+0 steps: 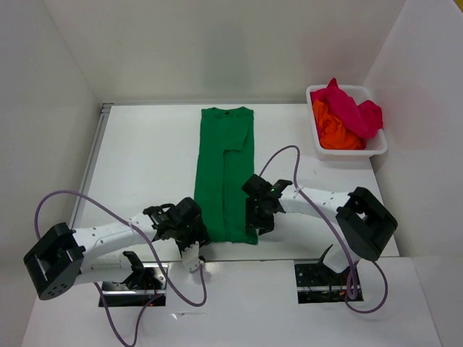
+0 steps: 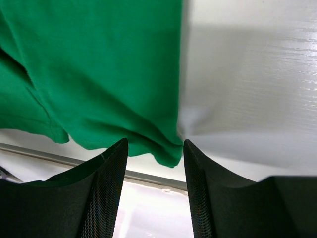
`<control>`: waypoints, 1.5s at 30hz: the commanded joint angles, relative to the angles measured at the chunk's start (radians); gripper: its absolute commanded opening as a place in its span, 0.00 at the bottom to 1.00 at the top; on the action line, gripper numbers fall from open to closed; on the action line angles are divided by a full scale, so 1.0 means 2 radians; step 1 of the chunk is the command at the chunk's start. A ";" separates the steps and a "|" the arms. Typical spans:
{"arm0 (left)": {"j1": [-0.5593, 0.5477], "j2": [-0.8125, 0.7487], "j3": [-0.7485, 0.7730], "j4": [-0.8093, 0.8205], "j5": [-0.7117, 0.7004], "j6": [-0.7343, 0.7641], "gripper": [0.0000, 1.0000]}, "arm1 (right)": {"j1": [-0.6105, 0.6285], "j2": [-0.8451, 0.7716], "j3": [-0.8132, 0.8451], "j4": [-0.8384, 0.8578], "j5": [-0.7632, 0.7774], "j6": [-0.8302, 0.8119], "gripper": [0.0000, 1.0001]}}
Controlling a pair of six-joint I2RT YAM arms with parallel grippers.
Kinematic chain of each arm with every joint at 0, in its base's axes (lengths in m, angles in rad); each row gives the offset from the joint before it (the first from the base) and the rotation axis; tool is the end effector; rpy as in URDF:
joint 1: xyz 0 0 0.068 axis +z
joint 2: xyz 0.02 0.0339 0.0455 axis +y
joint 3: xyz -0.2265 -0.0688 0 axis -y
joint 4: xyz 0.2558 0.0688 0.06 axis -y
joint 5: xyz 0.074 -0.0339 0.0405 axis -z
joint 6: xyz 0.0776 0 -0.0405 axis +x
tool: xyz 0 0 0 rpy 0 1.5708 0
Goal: Fold and stack the t-shirts
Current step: Grab the bottom of the folded rectangular tshirt with both arms, then fold the folded rectangular tshirt in 1/3 of the way
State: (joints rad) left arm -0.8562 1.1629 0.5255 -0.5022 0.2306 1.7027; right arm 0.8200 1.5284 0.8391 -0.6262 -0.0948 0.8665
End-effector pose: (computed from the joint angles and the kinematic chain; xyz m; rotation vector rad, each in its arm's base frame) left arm 0.1399 -0.1883 0.0816 2.5633 0.6984 -0.0415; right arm 0.1885 0.2128 0.0771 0.0518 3.0178 0.3845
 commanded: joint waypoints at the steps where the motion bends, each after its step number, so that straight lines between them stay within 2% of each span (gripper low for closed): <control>1: -0.002 0.008 -0.007 0.015 0.033 0.018 0.67 | -0.002 0.001 -0.012 0.012 -0.002 0.000 0.54; 5: -0.012 0.021 -0.013 0.026 0.037 0.014 0.59 | -0.002 -0.003 -0.021 0.012 -0.002 0.010 0.54; 7: -0.012 0.036 -0.007 0.026 0.037 0.014 0.50 | -0.002 -0.003 -0.026 0.012 -0.007 0.010 0.54; 13: -0.018 0.070 0.026 0.026 0.042 -0.050 0.32 | -0.002 -0.008 -0.047 0.017 -0.022 0.010 0.54; 14: -0.018 0.070 0.026 0.026 0.042 -0.058 0.25 | -0.002 -0.008 -0.047 0.017 -0.028 0.010 0.52; 16: -0.018 0.070 0.032 0.020 0.047 -0.080 0.18 | -0.002 -0.001 -0.047 0.032 -0.037 0.010 0.48; 17: -0.018 0.064 0.032 0.020 0.051 -0.090 0.12 | -0.002 0.006 -0.047 0.032 -0.042 0.010 0.44; 18: -0.018 0.058 0.039 0.020 0.057 -0.106 0.11 | -0.002 0.006 -0.047 0.038 -0.048 0.010 0.32; 20: -0.018 0.057 0.057 0.015 0.064 -0.150 0.09 | -0.002 0.011 -0.041 0.038 -0.048 0.005 0.19; 21: -0.018 0.053 0.065 0.008 0.064 -0.167 0.09 | -0.002 0.011 -0.041 0.038 -0.048 0.000 0.07; 22: -0.018 0.053 0.072 0.001 0.076 -0.196 0.09 | -0.002 0.011 -0.037 0.031 -0.048 0.000 0.01; 29: 0.047 0.026 0.111 -0.010 0.095 -0.306 0.07 | -0.007 -0.003 0.034 -0.036 -0.021 -0.046 0.00; 34: 0.118 0.036 0.147 -0.010 0.105 -0.355 0.07 | -0.075 -0.003 0.097 -0.052 -0.036 -0.100 0.00; 38: 0.197 0.077 0.187 0.030 0.119 -0.406 0.07 | -0.118 0.041 0.153 -0.057 -0.042 -0.162 0.00; 45: 0.229 0.136 0.231 0.125 0.102 -0.440 0.07 | -0.168 0.144 0.283 -0.052 -0.049 -0.205 0.00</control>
State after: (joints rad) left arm -0.4095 1.3907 0.9367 -0.3618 0.4156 0.8806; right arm 0.5152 1.7596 1.3025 -0.7177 -0.1833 0.5339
